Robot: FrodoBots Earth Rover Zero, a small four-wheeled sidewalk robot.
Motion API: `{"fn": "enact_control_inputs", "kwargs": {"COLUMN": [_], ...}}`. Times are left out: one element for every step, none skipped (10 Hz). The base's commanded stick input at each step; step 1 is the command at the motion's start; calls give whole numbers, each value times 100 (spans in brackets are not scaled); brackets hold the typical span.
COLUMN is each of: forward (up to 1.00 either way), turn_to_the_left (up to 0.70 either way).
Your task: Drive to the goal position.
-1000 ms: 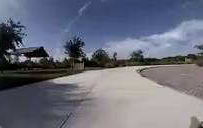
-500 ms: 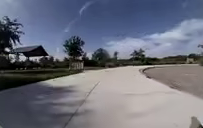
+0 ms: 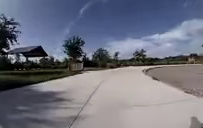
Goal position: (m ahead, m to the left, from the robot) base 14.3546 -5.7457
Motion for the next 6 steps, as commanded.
{"fn": "enact_control_inputs", "kwargs": {"forward": [85,85,85,85,85,85], "turn_to_the_left": [0,0,0,0,0,0]}}
